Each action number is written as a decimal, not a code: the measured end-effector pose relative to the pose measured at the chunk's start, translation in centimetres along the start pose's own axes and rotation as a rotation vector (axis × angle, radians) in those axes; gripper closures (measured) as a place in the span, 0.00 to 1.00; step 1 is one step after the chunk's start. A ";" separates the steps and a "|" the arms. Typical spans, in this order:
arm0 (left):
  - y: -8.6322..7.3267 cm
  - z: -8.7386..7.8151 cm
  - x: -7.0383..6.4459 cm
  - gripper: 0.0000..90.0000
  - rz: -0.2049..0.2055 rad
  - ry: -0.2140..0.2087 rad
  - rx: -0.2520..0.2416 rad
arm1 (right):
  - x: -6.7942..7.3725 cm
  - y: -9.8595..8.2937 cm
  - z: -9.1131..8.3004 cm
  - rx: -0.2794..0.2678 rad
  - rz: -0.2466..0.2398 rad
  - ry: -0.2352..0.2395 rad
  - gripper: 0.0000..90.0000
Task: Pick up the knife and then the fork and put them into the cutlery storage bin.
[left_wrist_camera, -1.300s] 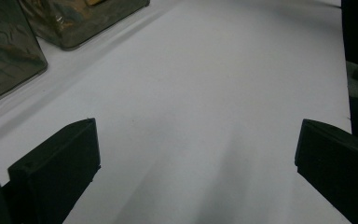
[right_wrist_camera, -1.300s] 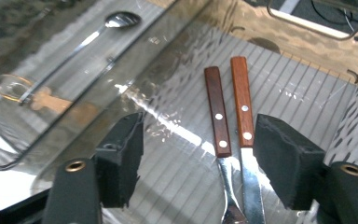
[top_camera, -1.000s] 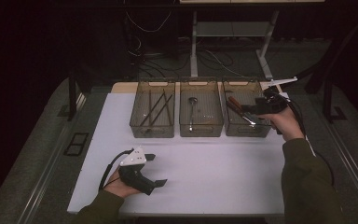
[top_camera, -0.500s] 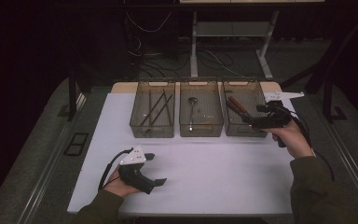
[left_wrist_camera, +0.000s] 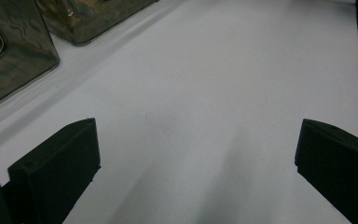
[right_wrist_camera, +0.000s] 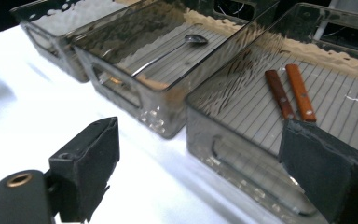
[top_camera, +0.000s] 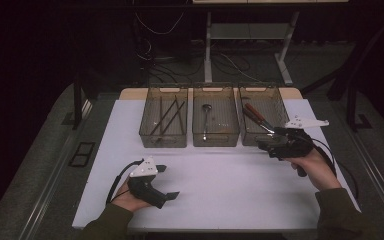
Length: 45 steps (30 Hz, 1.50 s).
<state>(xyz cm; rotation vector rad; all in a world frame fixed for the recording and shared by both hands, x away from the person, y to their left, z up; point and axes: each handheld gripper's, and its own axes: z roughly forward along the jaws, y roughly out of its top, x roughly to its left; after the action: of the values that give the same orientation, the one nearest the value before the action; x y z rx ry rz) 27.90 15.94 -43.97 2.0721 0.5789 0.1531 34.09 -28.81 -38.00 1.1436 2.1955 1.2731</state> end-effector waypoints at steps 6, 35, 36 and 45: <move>0.0 0.0 0.0 0.00 0.001 0.000 0.006 | 0.9 -1.6 -0.6 -0.007 0.001 0.012 0.14; 0.1 0.0 -0.2 0.00 0.007 -0.001 0.006 | 4.5 -9.0 -2.0 0.027 -0.022 0.062 0.14; 0.1 0.0 -0.2 0.00 0.008 -0.002 0.005 | 4.6 -9.1 -2.0 0.027 -0.025 0.062 0.14; 0.1 0.0 -0.2 0.00 0.006 -0.001 0.006 | 4.6 -9.5 -1.7 0.047 -0.029 0.066 0.14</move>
<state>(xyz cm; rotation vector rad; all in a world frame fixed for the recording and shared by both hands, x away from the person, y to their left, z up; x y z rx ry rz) 27.77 15.85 -43.89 2.0797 0.5727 0.1539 25.77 -28.70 -44.68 1.0978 2.2928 1.2701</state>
